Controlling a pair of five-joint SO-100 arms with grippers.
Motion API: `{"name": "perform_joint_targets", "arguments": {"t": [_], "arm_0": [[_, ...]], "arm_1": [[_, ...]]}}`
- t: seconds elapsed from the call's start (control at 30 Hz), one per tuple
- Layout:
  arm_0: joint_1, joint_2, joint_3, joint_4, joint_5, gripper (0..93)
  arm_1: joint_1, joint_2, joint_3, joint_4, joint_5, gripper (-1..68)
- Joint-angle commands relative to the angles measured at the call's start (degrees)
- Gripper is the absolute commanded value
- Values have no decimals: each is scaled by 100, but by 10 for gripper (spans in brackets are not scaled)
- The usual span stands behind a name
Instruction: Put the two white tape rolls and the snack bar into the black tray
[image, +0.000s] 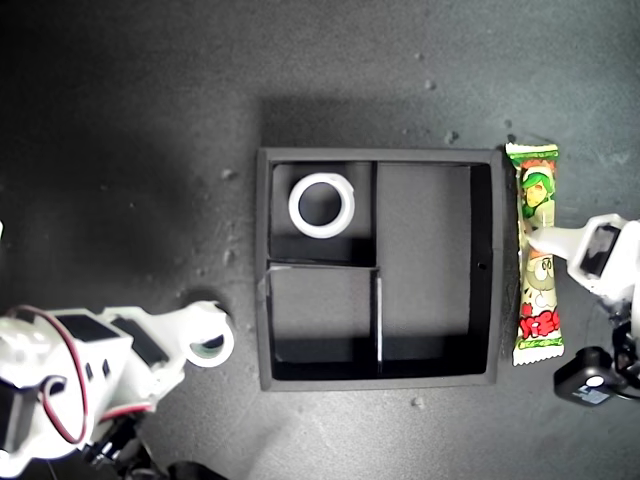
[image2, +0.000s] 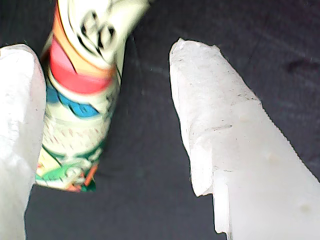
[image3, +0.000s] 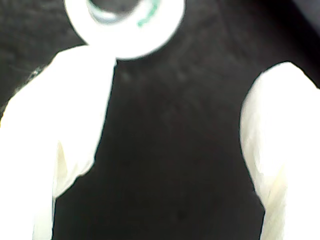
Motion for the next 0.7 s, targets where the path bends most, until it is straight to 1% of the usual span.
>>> {"name": "perform_joint_targets", "arguments": {"t": [0.0,0.1,0.17,0.23,0.33,0.53,0.6,0.67], "arm_0": [[255,431,729,-870,-237,194],[352,571,1283,-1397,-334,194],[387,589,1521,-1696,-352,194],[404,527,1679,-1951,-360,194],[439,431,1907,-2355,-387,194],[554,325,2241,-2848,-448,192],[571,308,2355,-2997,-457,190],[571,299,2487,-3164,-483,188]], "arm_1": [[-18,-158,-255,-141,-1784,167],[35,-264,-114,-378,-1793,169],[79,-378,-35,-589,-1784,156],[123,-519,-18,-782,-1767,114],[193,-633,-35,-949,-1723,-1],[413,-624,-141,-782,-1415,-3],[554,-562,-299,-563,-1099,-3],[650,-562,-703,-9,-668,-4]]}}
